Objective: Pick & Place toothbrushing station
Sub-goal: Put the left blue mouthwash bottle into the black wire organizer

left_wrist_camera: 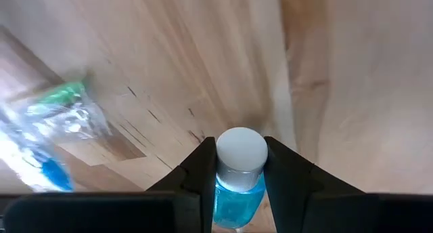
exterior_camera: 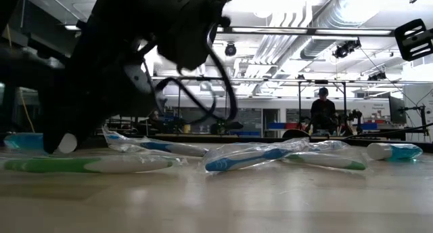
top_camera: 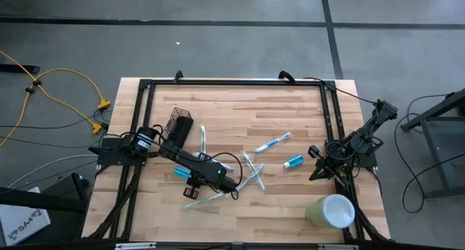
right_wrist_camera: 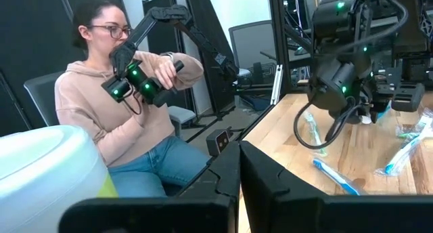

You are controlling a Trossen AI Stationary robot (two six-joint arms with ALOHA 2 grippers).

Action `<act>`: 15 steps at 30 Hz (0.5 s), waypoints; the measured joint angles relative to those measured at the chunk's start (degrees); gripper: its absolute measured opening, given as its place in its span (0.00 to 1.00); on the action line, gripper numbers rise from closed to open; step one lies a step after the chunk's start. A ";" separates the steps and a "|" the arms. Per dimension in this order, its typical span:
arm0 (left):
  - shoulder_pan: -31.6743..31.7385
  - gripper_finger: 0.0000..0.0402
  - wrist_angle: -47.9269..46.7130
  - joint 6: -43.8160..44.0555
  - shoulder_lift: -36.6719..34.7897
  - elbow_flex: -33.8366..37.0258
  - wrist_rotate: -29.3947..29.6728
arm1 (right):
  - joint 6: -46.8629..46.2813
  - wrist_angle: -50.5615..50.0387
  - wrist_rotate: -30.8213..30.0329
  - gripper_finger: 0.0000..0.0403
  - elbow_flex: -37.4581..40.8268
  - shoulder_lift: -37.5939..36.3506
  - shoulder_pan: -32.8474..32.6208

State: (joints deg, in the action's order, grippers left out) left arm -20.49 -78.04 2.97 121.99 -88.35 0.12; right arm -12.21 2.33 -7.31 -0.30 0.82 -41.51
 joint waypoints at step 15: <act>1.67 0.22 -1.96 0.02 -0.02 -18.11 6.44 | -0.02 0.01 0.01 0.00 -0.01 -0.01 0.00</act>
State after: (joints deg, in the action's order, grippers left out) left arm -18.82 -80.00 2.99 121.97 -106.46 6.56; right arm -12.23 2.35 -7.30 -0.30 0.81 -41.51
